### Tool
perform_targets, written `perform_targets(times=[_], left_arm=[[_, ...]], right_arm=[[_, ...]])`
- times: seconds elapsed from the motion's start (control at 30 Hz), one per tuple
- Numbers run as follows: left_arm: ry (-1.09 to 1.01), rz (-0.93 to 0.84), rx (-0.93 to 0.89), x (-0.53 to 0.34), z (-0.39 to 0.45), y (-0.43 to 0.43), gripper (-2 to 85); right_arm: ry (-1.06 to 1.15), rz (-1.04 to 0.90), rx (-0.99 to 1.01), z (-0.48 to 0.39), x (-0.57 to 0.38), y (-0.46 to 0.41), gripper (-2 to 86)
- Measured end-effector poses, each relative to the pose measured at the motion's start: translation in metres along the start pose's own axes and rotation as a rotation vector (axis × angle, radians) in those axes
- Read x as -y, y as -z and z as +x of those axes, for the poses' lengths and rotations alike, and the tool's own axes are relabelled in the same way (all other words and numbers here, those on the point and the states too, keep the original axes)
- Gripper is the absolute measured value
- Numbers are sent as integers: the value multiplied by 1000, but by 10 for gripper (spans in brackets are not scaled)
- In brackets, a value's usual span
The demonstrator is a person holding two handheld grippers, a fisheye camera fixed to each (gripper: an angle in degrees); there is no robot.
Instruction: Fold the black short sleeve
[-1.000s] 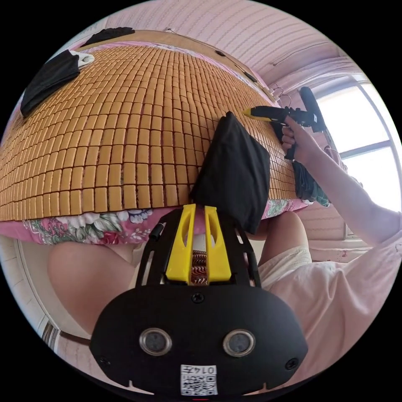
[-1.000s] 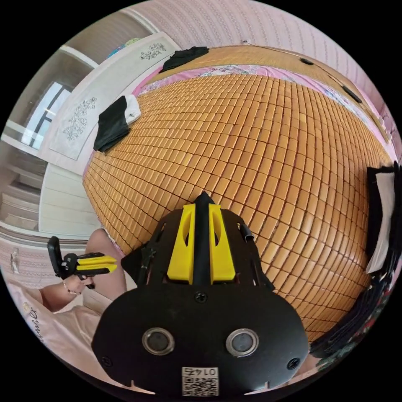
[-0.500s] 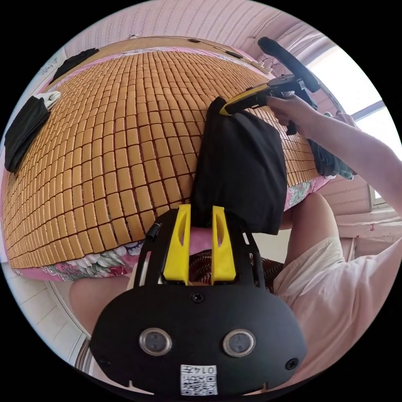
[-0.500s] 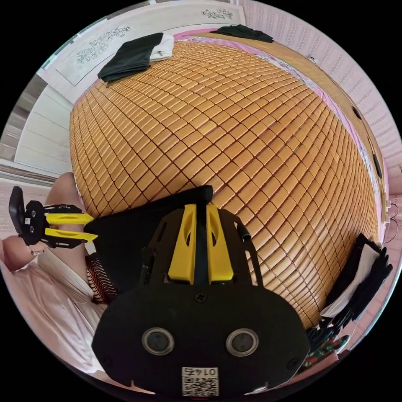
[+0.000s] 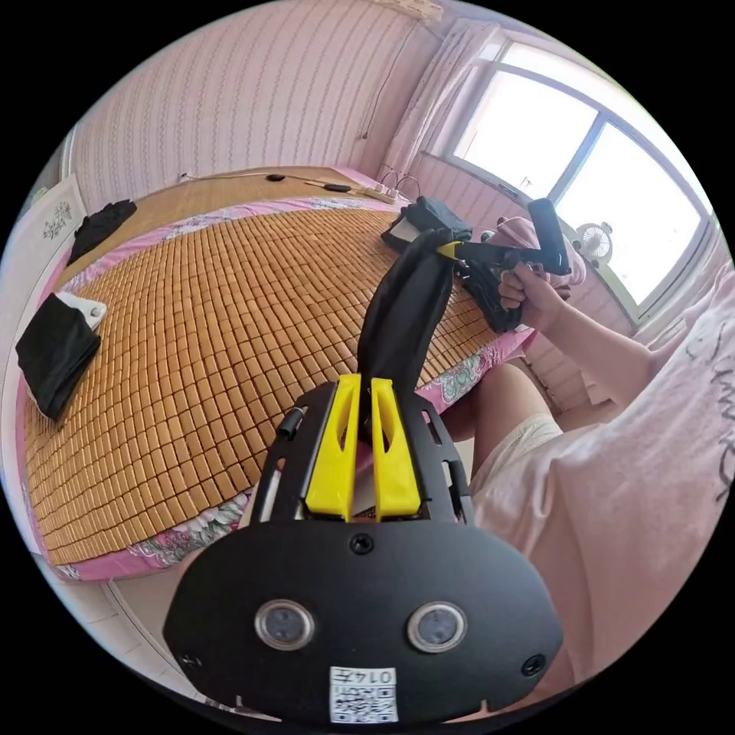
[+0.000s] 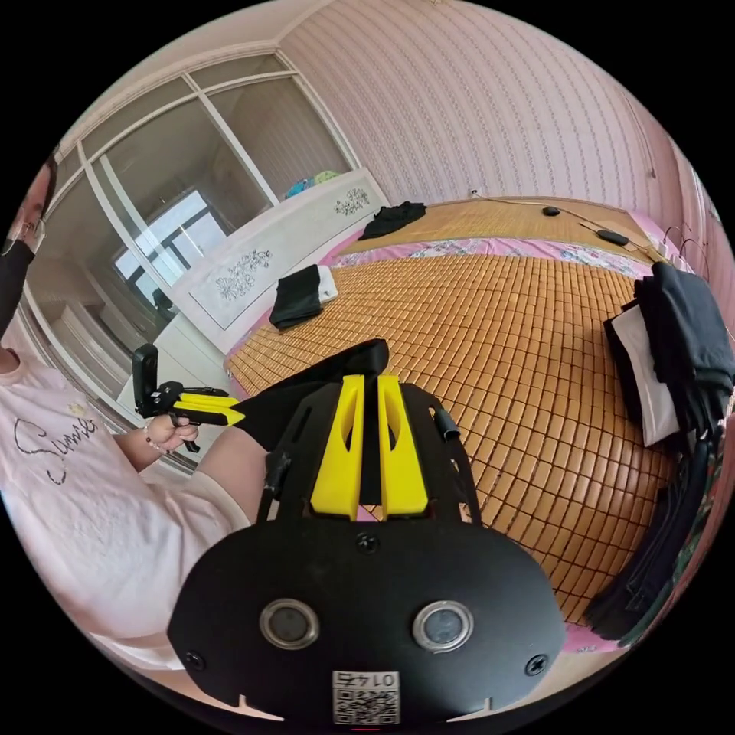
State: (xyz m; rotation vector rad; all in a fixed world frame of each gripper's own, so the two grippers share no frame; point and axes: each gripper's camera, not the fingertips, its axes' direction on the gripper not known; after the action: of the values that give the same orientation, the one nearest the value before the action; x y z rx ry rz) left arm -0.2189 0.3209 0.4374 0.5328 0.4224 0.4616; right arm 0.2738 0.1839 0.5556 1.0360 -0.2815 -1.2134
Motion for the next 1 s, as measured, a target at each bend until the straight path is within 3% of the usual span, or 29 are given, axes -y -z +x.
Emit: perform_targets(times=[0.17, 0.4, 0.5, 0.57, 0.63, 0.7, 0.8, 1.0], left_arm=[[-153, 70, -21, 46, 19, 19, 3], [-278, 217, -243, 160, 34, 1, 2], [-318, 272, -261, 217, 44, -18, 7], [-279, 254, -335, 257, 45, -46, 15], [-146, 193, -416, 295, 38, -88, 27], [28, 113, -342, 323, 19, -135, 39], [98, 54, -311, 312, -12, -150, 40], [-45, 28, -129, 188, -70, -94, 15]], right_arm=[[-16, 191, -43, 0, 3, 67, 23], [30, 240, -247, 22, 62, 157, 25], [57, 143, -410, 44, 113, 180, 29], [-22, -19, -545, 89, 163, 175, 38], [-137, -114, -677, 136, 193, 159, 57], [-301, -205, -781, 180, 208, 139, 73], [-380, -156, -759, 195, 202, 117, 87], [-102, -131, -671, 115, 162, 67, 95]])
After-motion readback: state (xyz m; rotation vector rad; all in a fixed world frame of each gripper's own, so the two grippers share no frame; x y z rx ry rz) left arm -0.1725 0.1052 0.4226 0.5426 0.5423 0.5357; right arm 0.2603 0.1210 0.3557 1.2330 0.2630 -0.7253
